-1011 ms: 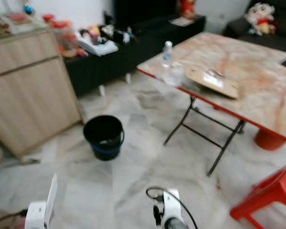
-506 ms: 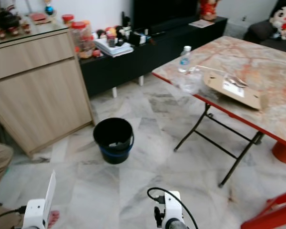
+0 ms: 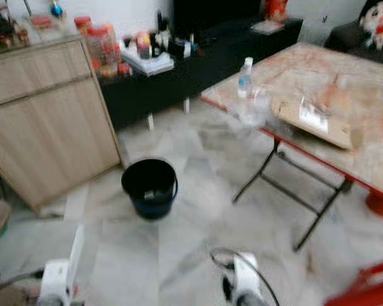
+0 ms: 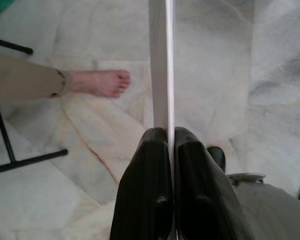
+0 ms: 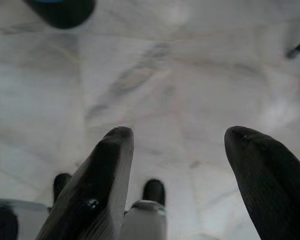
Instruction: Picking trash to rubbish bin
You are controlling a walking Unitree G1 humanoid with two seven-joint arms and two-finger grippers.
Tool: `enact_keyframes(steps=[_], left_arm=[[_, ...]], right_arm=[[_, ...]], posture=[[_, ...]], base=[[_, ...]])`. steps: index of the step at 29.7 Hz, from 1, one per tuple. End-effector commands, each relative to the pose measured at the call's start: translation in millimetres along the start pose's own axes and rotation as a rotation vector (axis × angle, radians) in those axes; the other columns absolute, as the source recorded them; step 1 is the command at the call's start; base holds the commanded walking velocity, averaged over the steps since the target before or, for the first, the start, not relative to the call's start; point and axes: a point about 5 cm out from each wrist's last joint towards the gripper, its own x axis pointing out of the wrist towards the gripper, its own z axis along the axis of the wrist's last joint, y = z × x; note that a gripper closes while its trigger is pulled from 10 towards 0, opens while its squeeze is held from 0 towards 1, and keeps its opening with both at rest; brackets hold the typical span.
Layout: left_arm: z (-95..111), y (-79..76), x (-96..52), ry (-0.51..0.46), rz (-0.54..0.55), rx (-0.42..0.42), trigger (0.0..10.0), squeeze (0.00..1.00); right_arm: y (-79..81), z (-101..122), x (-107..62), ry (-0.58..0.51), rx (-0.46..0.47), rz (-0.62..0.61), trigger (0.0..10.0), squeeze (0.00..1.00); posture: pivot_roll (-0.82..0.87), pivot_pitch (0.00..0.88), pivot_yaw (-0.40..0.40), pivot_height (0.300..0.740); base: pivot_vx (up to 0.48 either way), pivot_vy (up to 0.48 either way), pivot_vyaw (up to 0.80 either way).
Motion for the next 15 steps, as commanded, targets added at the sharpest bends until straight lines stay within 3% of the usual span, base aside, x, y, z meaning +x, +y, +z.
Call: enact_keyframes(steps=[1, 6, 11, 15], left_arm=[[-5, 4.3, -0.8, 0.015, 0.013, 0.009, 10.0, 0.00], [-8, 5.4, -1.2, 0.026, 0.021, 0.006, 10.0, 0.00], [-13, 8.7, -2.1, 0.040, 0.035, 0.010, 10.0, 0.00], [-16, 11.1, -2.7, 0.047, 0.039, 0.010, 10.0, 0.00]], right_arm=[[7.9, 1, 0.7, -0.008, 0.007, 0.023, 10.0, 0.00], [14.5, 3, 1.2, -0.019, -0.025, 0.056, 10.0, 0.00], [17.4, 5, 1.4, -0.028, -0.029, 0.063, 10.0, 0.00], [18.6, 2, 1.2, -0.017, 0.006, 0.060, 10.0, 0.00]], posture=[[0.04, 0.034, -0.017, 0.740], [0.05, 0.044, -0.021, 0.740], [0.06, 0.045, -0.020, 0.740], [0.06, 0.039, -0.013, 0.740]], base=[[0.240, 0.000, 0.00], [0.048, 0.000, 0.00], [0.263, 0.000, 0.69], [0.293, 0.000, 0.00]])
